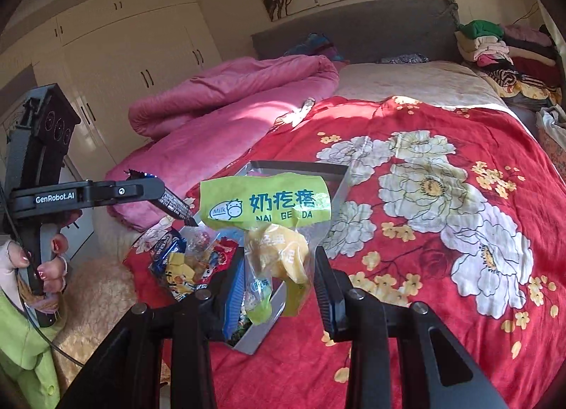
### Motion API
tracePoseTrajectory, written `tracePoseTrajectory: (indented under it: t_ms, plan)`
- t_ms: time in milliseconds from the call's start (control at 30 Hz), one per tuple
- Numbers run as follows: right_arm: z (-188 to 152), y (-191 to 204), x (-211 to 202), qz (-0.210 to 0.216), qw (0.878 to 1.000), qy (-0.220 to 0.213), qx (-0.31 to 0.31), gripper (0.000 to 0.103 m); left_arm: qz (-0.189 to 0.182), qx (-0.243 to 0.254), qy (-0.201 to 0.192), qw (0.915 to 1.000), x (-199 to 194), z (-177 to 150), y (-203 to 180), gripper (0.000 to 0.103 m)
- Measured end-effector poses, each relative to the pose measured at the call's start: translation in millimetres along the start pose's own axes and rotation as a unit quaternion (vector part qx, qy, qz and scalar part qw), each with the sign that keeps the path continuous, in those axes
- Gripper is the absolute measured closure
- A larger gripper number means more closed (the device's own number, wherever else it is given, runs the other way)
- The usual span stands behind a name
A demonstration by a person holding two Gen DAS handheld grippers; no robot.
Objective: Organize snacks
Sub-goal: 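Carry and release the Snickers bar in the tray with the left tool while the right releases the green packet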
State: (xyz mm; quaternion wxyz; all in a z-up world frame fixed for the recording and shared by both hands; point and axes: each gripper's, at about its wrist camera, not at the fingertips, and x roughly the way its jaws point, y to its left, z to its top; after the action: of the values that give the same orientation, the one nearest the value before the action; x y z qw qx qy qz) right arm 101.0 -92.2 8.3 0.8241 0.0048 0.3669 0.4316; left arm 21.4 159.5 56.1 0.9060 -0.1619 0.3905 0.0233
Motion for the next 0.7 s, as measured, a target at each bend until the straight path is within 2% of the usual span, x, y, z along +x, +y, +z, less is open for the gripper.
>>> tracePoseTrajectory:
  t_ms: [100, 267, 533, 700]
  plan:
    - [-5, 14, 12, 0.006, 1.0, 0.013, -0.009, 0.066, 0.02, -0.015, 0.008, 0.9997, 0, -7, 23, 0.074]
    - [-14, 23, 28, 0.015, 0.999, 0.031, -0.001, 0.066, 0.029, -0.022, 0.027, 0.999, 4, -25, 42, 0.074]
    - [-26, 32, 49, 0.013, 0.998, 0.06, 0.011, 0.066, 0.013, -0.008, 0.056, 0.9983, 20, -41, 35, 0.074]
    - [-26, 34, 50, 0.006, 0.998, 0.057, 0.008, 0.066, 0.011, 0.004, 0.052, 0.9986, 21, -43, 29, 0.074]
